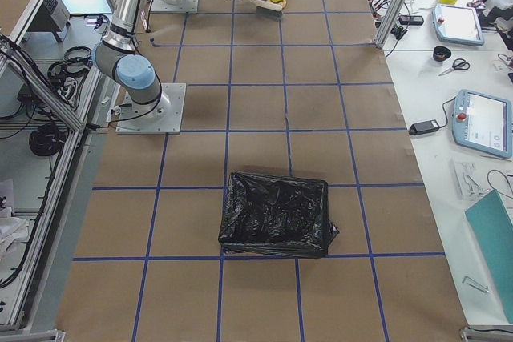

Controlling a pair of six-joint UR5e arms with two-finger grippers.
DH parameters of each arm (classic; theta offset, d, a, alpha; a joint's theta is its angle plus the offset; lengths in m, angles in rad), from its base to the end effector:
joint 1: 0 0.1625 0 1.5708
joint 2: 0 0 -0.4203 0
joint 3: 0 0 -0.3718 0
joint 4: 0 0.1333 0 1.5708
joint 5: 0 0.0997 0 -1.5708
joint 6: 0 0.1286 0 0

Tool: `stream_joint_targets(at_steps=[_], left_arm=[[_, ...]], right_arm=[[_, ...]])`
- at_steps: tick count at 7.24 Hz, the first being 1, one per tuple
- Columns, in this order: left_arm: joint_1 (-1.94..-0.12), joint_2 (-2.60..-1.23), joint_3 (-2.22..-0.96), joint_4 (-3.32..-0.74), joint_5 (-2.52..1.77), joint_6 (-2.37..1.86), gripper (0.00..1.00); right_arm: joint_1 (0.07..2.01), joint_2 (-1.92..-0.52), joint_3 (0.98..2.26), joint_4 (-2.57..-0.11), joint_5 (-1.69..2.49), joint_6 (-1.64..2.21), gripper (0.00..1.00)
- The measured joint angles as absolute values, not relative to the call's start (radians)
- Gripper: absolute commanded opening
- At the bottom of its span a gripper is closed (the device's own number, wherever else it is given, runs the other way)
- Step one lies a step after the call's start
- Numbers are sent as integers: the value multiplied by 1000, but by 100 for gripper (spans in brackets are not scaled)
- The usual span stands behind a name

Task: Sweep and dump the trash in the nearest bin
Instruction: 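Sweep the trash with the brush into the dustpan held by left gripper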

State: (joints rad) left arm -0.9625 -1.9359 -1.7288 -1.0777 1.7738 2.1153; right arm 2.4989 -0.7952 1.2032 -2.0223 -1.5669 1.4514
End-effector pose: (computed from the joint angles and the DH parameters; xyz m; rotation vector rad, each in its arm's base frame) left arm 0.2365 -0.5275 0.2405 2.1329 2.2666 0.3198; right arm 0.6732 -0.3369 0.1909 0.8017 2.9942 -0.0195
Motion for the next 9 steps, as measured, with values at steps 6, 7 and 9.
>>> stream_joint_targets(at_steps=[6,7,9], left_arm=[[-966,-1939,-1729,-1080,1773,2102,0],[-966,-1939,-1729,-1080,1774,2101,0],[-966,-1940,-1729,-1080,1774,2101,0]], right_arm=[[2531,-798,1193,-1962,-1508,1539,0],[2531,-795,1190,-1964,-1497,1515,0],[2527,-788,1186,-1966,-1496,1408,0]])
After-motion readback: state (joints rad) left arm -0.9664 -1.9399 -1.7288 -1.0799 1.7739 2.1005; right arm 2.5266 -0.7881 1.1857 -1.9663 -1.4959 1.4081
